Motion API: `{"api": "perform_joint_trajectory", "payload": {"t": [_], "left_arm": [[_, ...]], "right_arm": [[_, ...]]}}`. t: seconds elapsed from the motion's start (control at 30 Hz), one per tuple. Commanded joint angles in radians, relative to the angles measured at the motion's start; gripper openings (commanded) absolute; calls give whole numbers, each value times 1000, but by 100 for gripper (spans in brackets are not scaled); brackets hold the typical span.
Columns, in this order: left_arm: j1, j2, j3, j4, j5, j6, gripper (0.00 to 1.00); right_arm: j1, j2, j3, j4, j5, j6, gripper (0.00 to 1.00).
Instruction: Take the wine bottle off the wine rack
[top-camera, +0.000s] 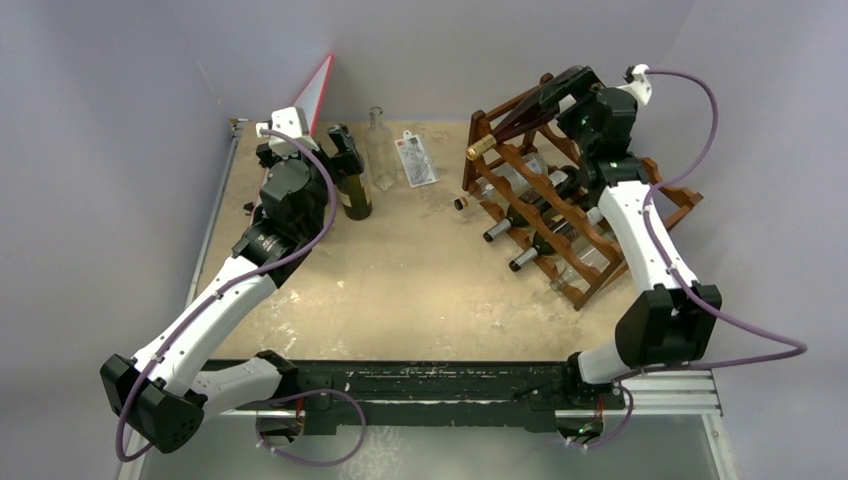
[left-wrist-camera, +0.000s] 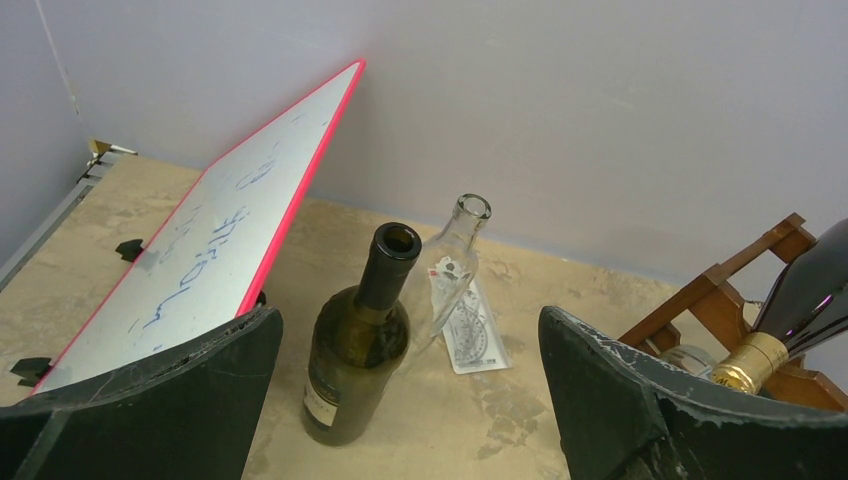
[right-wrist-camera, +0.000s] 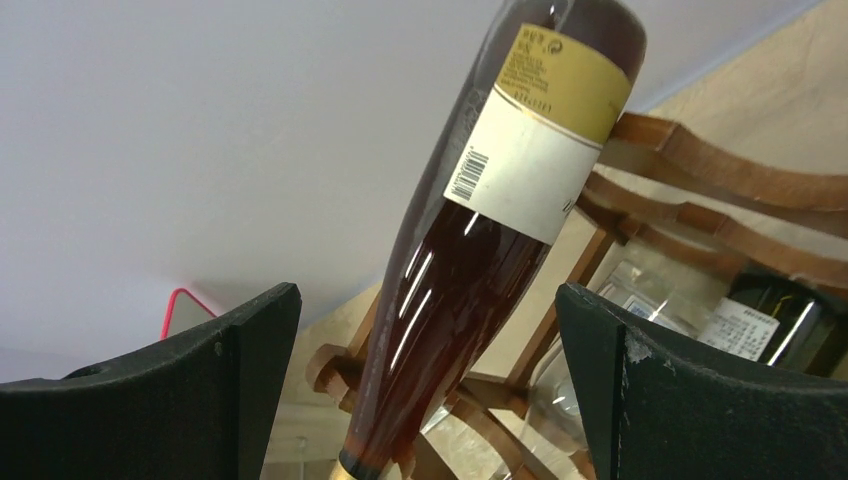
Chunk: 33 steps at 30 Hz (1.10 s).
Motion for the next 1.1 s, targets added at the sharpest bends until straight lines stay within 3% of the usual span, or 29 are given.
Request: {"api": "perform_joint_trajectory", "payload": {"t": [0.0,1.07], "left_arm": [[-6,-8,50,29,17,-16,100],[-4,2,58,25,35,-24,100]], "right_arm": [[-4,26,27,31,-60,110,100],[-5,217,13,141,-108,285,100]]}}
